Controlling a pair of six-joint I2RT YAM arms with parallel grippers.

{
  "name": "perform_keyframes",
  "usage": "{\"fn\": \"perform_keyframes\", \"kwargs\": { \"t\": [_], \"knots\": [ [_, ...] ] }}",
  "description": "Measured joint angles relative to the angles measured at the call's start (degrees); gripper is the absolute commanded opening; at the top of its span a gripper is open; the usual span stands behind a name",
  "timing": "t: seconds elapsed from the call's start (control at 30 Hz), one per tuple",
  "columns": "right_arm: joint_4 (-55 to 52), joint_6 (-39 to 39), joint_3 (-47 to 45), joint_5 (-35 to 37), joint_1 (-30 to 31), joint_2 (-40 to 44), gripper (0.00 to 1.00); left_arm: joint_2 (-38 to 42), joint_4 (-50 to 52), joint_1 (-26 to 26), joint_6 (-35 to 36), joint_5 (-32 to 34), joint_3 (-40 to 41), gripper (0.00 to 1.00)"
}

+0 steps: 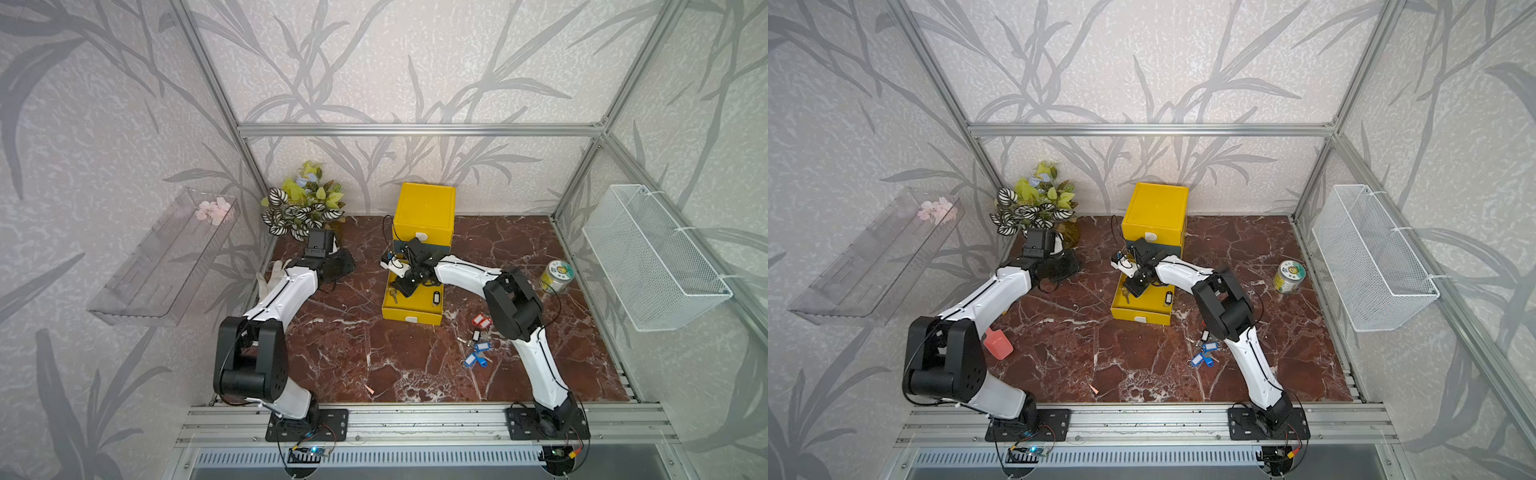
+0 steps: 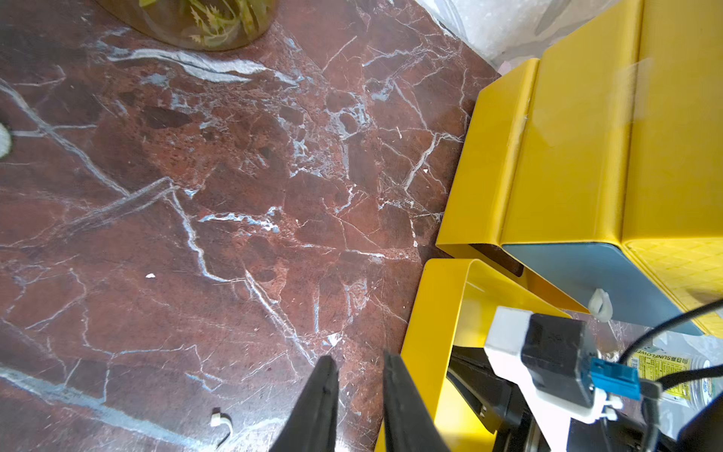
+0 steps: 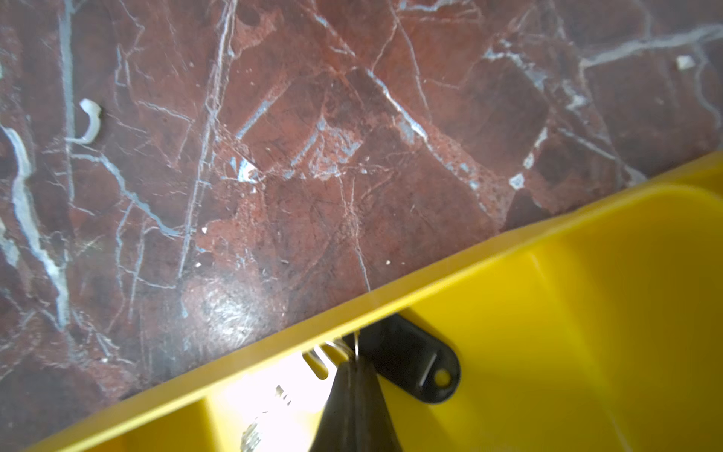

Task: Take the keys out of the drawer
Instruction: Pick up the key from the drawer.

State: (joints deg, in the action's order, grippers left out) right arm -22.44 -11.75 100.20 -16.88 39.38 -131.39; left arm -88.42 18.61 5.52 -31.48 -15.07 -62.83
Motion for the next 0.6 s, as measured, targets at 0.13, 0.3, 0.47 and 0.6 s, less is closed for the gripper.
{"fn": "perform_keyframes", "kwargs": {
  "t": [0.13,0.3,0.47,0.6],
  "knots": [
    [0.0,1.4,0.0,-0.2,-0.2,1.0,0.00,0.0,0.0,0.0,0.0,0.1,0.0,0.24],
    [0.3,3.8,-0.6,-0.9,-0.8,2.3,0.00,0.0,-0.1,0.0,0.0,0.2,0.0,0.24],
    [0.2,6.3,-5.3,-1.2,-1.4,8.3,0.00,0.0,-0.1,0.0,0.0,0.2,0.0,0.24],
    [-0.4,7.7,-8.2,-1.0,-1.7,16.5,0.00,-0.1,0.7,0.9,1.1,0.2,-2.1,0.24]
  ]
}}
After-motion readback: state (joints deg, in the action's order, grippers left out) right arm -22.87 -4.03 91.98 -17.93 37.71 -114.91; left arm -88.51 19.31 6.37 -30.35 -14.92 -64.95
